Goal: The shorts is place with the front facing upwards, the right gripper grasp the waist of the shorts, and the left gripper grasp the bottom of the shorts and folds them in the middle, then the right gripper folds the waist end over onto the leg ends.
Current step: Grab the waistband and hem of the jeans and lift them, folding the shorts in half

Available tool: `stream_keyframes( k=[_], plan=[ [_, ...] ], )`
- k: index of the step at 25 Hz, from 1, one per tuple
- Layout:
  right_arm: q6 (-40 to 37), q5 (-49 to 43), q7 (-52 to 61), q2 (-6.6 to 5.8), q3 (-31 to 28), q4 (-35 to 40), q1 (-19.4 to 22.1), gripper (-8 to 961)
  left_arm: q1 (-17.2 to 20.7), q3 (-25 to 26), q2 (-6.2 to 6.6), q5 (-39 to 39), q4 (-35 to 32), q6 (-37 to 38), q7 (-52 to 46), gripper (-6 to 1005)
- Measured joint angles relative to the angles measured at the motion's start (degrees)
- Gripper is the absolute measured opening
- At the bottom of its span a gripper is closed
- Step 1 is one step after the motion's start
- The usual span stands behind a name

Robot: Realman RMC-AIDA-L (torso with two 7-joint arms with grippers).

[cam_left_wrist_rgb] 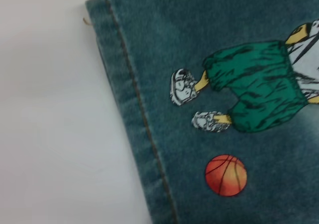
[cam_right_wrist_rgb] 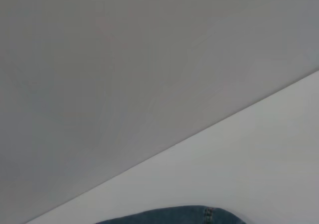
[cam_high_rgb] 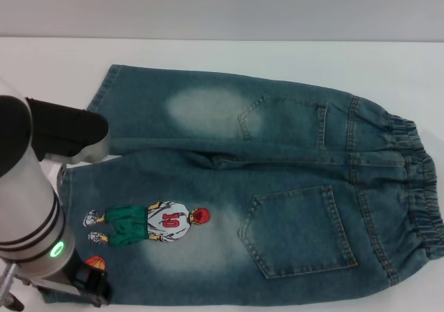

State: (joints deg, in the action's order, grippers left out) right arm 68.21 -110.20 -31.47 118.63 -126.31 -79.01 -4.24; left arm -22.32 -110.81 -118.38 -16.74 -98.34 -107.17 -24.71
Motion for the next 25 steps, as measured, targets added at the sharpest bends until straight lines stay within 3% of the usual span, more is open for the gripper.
stream_keyframes(
  k=[25],
  plan=[
    [0.2,0.0,0.0,-0.07,0.0,-0.2,-0.2,750,-1.1,-0.5,-0.01,0.3,3.3,0.9,-0.2,739]
  ],
)
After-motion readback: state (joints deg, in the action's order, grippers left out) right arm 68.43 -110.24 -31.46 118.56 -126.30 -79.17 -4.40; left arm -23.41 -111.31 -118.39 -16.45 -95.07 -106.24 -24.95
